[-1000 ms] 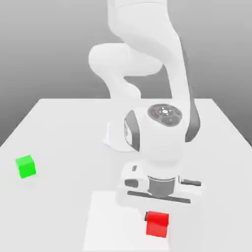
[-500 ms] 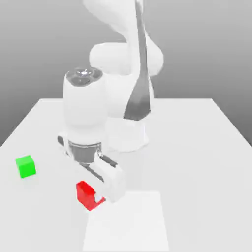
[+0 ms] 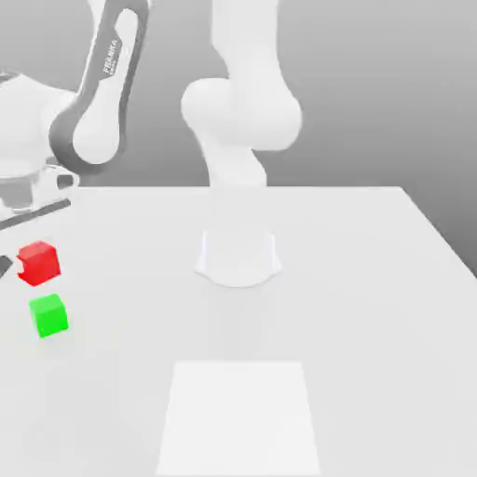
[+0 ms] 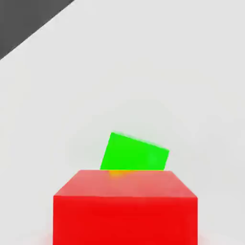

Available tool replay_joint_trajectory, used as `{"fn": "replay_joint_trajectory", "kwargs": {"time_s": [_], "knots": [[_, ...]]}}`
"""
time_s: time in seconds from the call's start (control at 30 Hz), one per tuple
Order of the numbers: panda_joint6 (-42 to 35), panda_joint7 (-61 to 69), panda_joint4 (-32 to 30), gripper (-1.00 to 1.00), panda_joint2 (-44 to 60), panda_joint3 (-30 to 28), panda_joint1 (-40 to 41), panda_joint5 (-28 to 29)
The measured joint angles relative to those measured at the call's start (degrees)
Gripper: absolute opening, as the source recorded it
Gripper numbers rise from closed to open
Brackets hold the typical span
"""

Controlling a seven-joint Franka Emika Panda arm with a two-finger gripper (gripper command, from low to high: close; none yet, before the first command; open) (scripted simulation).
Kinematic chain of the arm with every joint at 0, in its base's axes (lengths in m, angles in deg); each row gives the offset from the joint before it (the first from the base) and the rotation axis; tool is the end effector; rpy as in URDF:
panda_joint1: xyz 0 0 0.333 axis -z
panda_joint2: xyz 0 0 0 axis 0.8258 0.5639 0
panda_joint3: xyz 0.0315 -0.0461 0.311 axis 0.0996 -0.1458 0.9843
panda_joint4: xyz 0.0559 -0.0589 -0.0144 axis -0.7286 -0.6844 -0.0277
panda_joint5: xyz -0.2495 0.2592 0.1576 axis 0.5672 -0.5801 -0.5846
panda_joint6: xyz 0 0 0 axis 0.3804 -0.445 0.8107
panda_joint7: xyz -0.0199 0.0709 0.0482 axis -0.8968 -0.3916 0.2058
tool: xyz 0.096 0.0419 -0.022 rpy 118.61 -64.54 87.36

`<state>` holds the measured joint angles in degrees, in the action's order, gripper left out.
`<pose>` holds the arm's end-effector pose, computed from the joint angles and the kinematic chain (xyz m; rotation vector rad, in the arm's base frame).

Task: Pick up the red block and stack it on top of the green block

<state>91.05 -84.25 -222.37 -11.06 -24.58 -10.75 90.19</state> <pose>0.1932 -0.3394 0.2210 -0.0670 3.1391 -0.0015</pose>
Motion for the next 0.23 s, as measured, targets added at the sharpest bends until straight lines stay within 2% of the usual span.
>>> {"fn": "replay_joint_trajectory", "kwargs": {"time_s": [0.1, 0.13, 0.23], "knots": [[5.7, 3.3, 0.2, -1.00, 6.1, 1.9, 0.7, -4.9], [6.9, 4.1, 0.3, 1.00, 7.5, 2.5, 1.1, -6.1], [6.9, 4.1, 0.3, 1.00, 7.5, 2.5, 1.1, -6.1]]}}
